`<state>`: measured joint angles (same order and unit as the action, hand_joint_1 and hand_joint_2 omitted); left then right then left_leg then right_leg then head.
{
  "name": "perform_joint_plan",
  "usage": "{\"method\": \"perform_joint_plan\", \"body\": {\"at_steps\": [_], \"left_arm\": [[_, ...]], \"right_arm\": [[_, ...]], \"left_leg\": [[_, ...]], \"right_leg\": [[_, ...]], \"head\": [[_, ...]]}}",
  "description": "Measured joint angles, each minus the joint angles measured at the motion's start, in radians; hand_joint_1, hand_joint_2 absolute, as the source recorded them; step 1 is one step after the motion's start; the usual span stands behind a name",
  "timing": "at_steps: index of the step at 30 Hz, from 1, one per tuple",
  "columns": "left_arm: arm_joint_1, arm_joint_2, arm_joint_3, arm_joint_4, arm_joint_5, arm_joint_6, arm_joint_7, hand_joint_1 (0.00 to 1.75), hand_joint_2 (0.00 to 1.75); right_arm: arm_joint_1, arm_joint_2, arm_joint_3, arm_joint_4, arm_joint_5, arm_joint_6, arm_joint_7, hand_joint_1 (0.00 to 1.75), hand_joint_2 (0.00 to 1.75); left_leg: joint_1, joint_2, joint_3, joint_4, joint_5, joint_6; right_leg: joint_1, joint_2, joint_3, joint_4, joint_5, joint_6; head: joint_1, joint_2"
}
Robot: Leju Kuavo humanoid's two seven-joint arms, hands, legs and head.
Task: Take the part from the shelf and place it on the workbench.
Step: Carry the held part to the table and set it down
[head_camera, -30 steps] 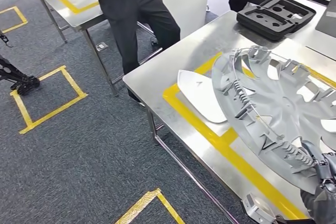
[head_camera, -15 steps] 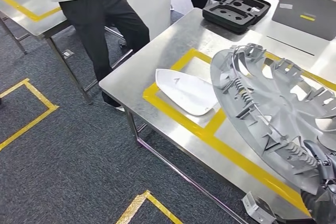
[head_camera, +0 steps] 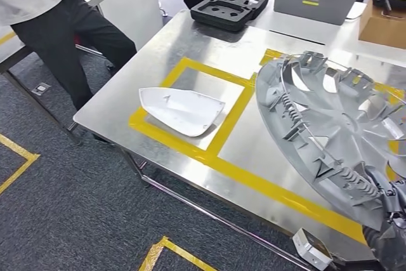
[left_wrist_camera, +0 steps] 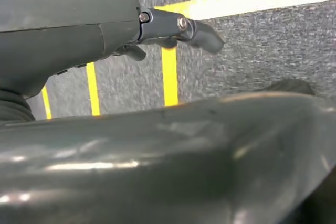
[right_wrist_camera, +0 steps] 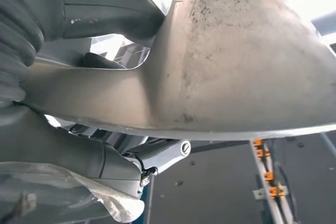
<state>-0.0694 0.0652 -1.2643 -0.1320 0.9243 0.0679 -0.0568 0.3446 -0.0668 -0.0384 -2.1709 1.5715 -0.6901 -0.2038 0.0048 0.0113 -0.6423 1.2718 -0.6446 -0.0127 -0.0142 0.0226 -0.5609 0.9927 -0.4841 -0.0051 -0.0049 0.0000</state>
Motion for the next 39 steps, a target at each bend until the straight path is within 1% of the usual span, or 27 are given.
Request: {"method": "perform_joint_plan", "body": {"at_steps": [1,2,3,5,7,9,10,12,14,15,16,17,19,21,22,24,25,27,29,30,31,32,33,35,36,37,39], "left_arm": [[0.002,0.000,0.000,0.000,0.000,0.000,0.000,0.00,0.00],[0.003,0.000,0.000,0.000,0.000,0.000,0.000,0.00,0.00],[0.004,0.000,0.000,0.000,0.000,0.001,0.000,0.00,0.00],[0.003,0.002,0.000,0.000,0.000,0.001,0.000,0.00,0.00],[0.003,0.004,0.000,0.000,0.000,0.001,0.000,0.00,0.00],[0.001,0.003,0.000,0.000,0.000,0.001,0.000,0.00,0.00],[0.000,0.002,0.000,-0.001,0.000,0.001,0.000,0.00,0.00],[-0.002,0.001,0.000,-0.002,0.000,0.002,0.000,0.00,0.00],[0.000,0.001,0.000,-0.002,0.000,0.002,-0.001,0.00,0.00],[0.001,0.001,0.000,-0.002,0.000,0.002,-0.001,0.00,0.00],[0.002,0.000,0.000,-0.002,0.000,0.002,-0.001,0.00,0.00],[0.002,-0.001,0.000,-0.002,0.000,0.002,-0.001,0.00,0.00],[0.001,-0.003,0.000,-0.002,0.000,0.002,-0.001,0.00,0.00],[0.000,-0.002,-0.001,-0.002,0.000,0.003,-0.001,0.00,0.00],[0.000,-0.001,-0.001,-0.002,0.000,0.003,-0.002,0.00,0.00],[-0.003,-0.001,-0.001,-0.002,0.000,0.004,-0.003,0.00,0.00],[-0.004,0.000,-0.001,-0.002,0.000,0.004,-0.003,0.00,0.00],[-0.005,0.000,-0.001,-0.002,0.000,0.005,-0.004,0.00,0.00],[-0.001,-0.001,-0.001,-0.003,0.000,0.005,-0.004,0.00,0.00],[0.001,-0.001,-0.001,-0.003,0.000,0.005,-0.005,0.00,0.00],[0.004,-0.001,-0.001,-0.003,0.000,0.005,-0.005,0.00,0.00],[0.006,-0.001,-0.001,-0.003,0.000,0.005,-0.005,0.00,0.00],[0.007,-0.001,-0.001,-0.003,0.000,0.005,-0.005,0.00,0.00],[0.006,0.000,-0.001,-0.003,0.000,0.005,-0.005,0.00,0.00],[0.005,0.001,-0.001,-0.003,0.000,0.005,-0.005,0.00,0.00],[0.004,0.001,-0.001,-0.003,0.000,0.005,-0.006,0.00,0.00],[0.003,0.000,-0.001,-0.003,0.000,0.006,-0.006,0.00,0.00]], "right_arm": [[0.000,0.000,0.000,0.001,0.000,0.000,-0.001,1.75,1.75],[0.000,0.000,0.000,0.001,0.000,0.000,-0.001,1.75,1.75],[0.001,0.000,-0.001,0.002,0.000,0.000,-0.001,1.75,1.75],[0.000,0.000,-0.001,0.002,0.000,0.000,-0.002,1.75,1.75],[-0.002,0.000,-0.001,0.002,0.000,0.000,-0.002,1.75,1.75],[-0.001,0.000,-0.001,0.002,0.000,0.000,-0.003,1.75,1.75],[0.001,0.000,-0.001,0.002,0.000,0.000,-0.003,1.75,1.75],[0.001,0.000,0.000,0.002,0.000,0.000,-0.005,1.75,1.75],[-0.001,0.000,0.001,0.002,0.000,0.000,-0.007,1.75,1.75],[-0.001,0.000,0.002,0.003,0.000,0.000,-0.008,1.75,1.75],[0.000,0.000,0.002,0.003,0.000,0.000,-0.008,1.75,1.75],[0.001,0.000,0.003,0.004,0.000,0.000,-0.008,1.75,1.75],[0.002,0.000,0.003,0.004,0.000,0.000,-0.008,1.75,1.75],[0.002,0.000,0.004,0.005,0.000,0.000,-0.006,1.75,1.75],[0.002,0.000,0.004,0.005,0.000,0.000,-0.006,1.75,1.75],[0.007,0.000,0.004,0.005,0.000,0.000,-0.005,1.75,1.75],[0.009,0.000,0.004,0.006,0.000,0.000,-0.005,1.75,1.75],[0.008,0.000,0.004,0.006,0.000,0.000,-0.005,1.75,1.75],[0.007,0.000,0.003,0.006,0.000,0.000,-0.006,1.75,1.75],[0.006,0.000,0.003,0.006,0.000,0.000,-0.006,1.75,1.75],[0.006,0.000,0.003,0.007,0.000,0.000,-0.007,1.75,1.75],[0.007,0.000,0.002,0.008,0.000,0.000,-0.010,1.75,1.75],[0.007,0.000,0.001,0.009,0.000,0.000,-0.014,1.75,1.75],[0.005,0.001,-0.004,0.010,0.000,0.000,-0.029,1.75,1.75],[0.004,0.002,-0.010,0.010,0.000,0.000,-0.041,1.75,1.75],[0.002,0.004,-0.017,0.010,0.000,0.000,-0.055,1.75,1.75],[0.001,0.010,-0.032,0.010,0.000,0.000,-0.078,1.75,1.75]], "left_leg": [[0.000,-0.003,-0.011,0.020,0.005,0.002],[-0.001,-0.006,-0.003,-0.004,0.030,0.006],[-0.001,-0.016,0.021,-0.064,0.070,0.013],[-0.001,-0.064,0.080,-0.203,0.135,0.028],[-0.001,-0.095,0.105,-0.266,0.149,0.035],[0.000,-0.077,0.108,-0.278,0.151,0.035],[0.001,-0.064,0.110,-0.285,0.155,0.038],[0.006,-0.036,0.113,-0.300,0.162,0.044],[0.004,-0.007,0.113,-0.302,0.163,0.048],[0.003,0.008,0.112,-0.301,0.162,0.048],[0.002,0.022,0.112,-0.301,0.161,0.048],[0.003,0.035,0.113,-0.300,0.160,0.046],[0.004,0.058,0.115,-0.295,0.154,0.038],[0.000,0.075,0.116,-0.286,0.146,0.026],[-0.003,0.082,0.117,-0.283,0.143,0.021],[-0.004,0.094,0.120,-0.282,0.141,0.013],[-0.002,0.090,0.121,-0.278,0.136,0.008],[0.002,0.054,0.102,-0.227,0.098,-0.001],[0.004,0.011,0.047,-0.097,0.029,-0.005],[0.004,0.003,0.015,-0.029,0.002,-0.004],[0.004,0.000,-0.006,0.014,-0.006,-0.003],[0.004,-0.001,-0.012,0.021,0.005,0.001],[0.003,-0.001,-0.001,-0.011,0.036,0.006],[-0.001,-0.005,0.049,-0.140,0.113,0.021],[-0.003,-0.007,0.073,-0.201,0.137,0.027],[-0.004,-0.010,0.087,-0.241,0.149,0.025],[-0.003,-0.012,0.093,-0.266,0.149,0.016]], "right_leg": [[0.002,0.014,0.000,0.000,0.000,-0.001],[0.003,0.029,0.001,0.001,0.001,-0.001],[0.005,0.043,0.002,0.001,0.001,0.000],[0.006,0.069,0.001,0.003,0.002,0.002],[0.003,0.092,-0.008,0.005,0.006,0.012],[-0.001,0.115,-0.019,0.003,0.012,0.025],[0.000,0.110,-0.026,0.007,0.009,0.031],[0.003,0.059,-0.060,0.063,-0.027,0.040],[0.002,0.000,-0.118,0.191,-0.094,0.048],[-0.001,-0.011,-0.144,0.249,-0.116,0.053],[-0.004,-0.017,-0.155,0.278,-0.121,0.058],[-0.007,-0.022,-0.146,0.265,-0.106,0.061],[-0.011,-0.050,-0.074,0.137,-0.045,0.067],[-0.009,-0.078,-0.007,0.024,-0.012,0.060],[-0.007,-0.083,0.004,0.004,-0.012,0.053],[-0.004,-0.068,0.003,0.007,-0.014,0.037],[-0.005,-0.063,0.003,0.007,-0.013,0.031],[-0.008,-0.053,0.003,0.004,-0.011,0.018],[-0.008,-0.045,0.003,0.004,-0.011,0.010],[-0.006,-0.039,0.003,0.004,-0.011,0.008],[-0.003,-0.033,0.004,0.004,-0.011,0.006],[-0.001,-0.026,0.005,0.005,-0.011,0.006],[0.001,-0.020,0.007,0.005,-0.012,0.006],[0.005,-0.011,0.009,0.006,-0.012,0.007],[0.008,-0.007,0.008,0.008,-0.013,0.009],[0.010,-0.005,0.004,0.011,-0.015,0.009],[0.011,-0.003,-0.003,0.016,-0.016,0.009]], "head": [[0.000,0.000],[0.000,0.000],[0.000,0.000],[0.001,0.000],[0.001,0.000],[0.000,0.000],[0.001,0.000],[0.009,0.000],[0.017,0.000],[0.018,0.000],[0.018,0.000],[0.018,0.000],[0.018,0.000],[0.018,0.000],[0.018,0.000],[0.016,0.000],[0.016,0.000],[0.012,0.000],[0.007,0.000],[0.007,0.000],[0.007,0.000],[0.007,0.000],[0.007,0.000],[0.006,0.000],[0.006,0.000],[0.007,0.000],[0.008,0.000]]}}
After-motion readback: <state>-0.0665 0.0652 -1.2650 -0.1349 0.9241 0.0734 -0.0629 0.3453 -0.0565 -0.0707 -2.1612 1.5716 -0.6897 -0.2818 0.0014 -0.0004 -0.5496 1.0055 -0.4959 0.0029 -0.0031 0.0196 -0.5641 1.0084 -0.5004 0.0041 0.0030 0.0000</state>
